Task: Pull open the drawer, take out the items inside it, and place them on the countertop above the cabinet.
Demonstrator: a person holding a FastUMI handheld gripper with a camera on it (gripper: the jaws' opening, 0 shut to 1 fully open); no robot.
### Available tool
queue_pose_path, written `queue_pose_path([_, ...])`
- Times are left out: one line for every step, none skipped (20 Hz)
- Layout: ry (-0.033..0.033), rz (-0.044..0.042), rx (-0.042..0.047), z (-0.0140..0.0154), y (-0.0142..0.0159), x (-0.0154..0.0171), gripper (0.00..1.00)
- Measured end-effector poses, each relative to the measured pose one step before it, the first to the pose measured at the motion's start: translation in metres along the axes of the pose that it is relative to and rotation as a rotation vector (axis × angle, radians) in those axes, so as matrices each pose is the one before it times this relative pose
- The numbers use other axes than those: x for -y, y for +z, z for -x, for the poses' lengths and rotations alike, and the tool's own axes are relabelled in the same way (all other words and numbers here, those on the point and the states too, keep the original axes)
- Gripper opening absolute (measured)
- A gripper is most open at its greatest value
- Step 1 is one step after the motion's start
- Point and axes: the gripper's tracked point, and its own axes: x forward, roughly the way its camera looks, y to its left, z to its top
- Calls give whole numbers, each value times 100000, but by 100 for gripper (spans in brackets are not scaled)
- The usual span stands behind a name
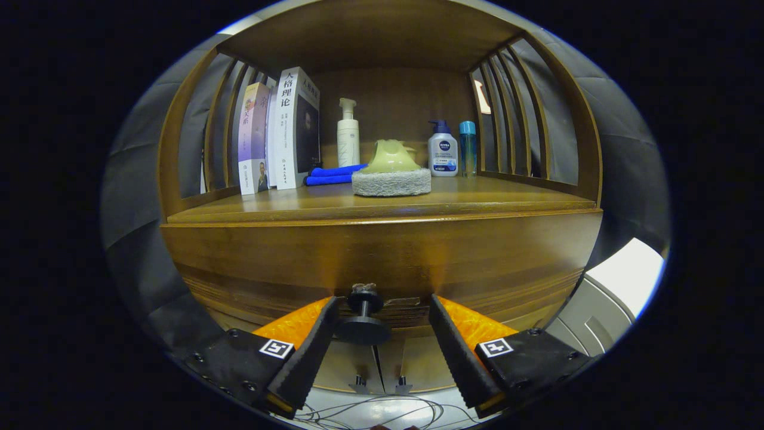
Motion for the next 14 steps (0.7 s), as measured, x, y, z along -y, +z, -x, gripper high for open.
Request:
queue_pose_path([182, -772, 838, 530, 411, 107, 97])
queue_pose_path([1416, -214, 2524, 770, 667, -206, 97])
queue_pose_path([-7, 1005, 2324, 924, 665, 211, 97])
queue_pose_path([9, 1325, 1760, 1235, 602, -61, 97])
queue_pose_path([755, 783, 1962, 1229, 827, -110, 97])
queue_pose_path([512, 193, 1906, 1211, 1049, -12, 97])
queue_pose_path([223, -613, 2247, 1389, 1356, -2, 97])
queue_pose_path([426, -1615, 2457, 1441, 1445, -51, 97])
queue_pose_path([1055, -1977, 2824, 1402, 1612, -310, 97])
queue_pose_path([1678, -1250, 3278, 1329, 1792, -362, 97])
queue_pose_path([705, -107, 3162, 1334, 1834, -54, 97])
queue_pose_path([71, 482, 2714, 1231, 1702, 113, 97])
queue_pose_path([-39, 409, 2155, 1184, 1520, 98, 97])
queue_pose_path([352, -42, 1455, 1197, 1305, -4, 97])
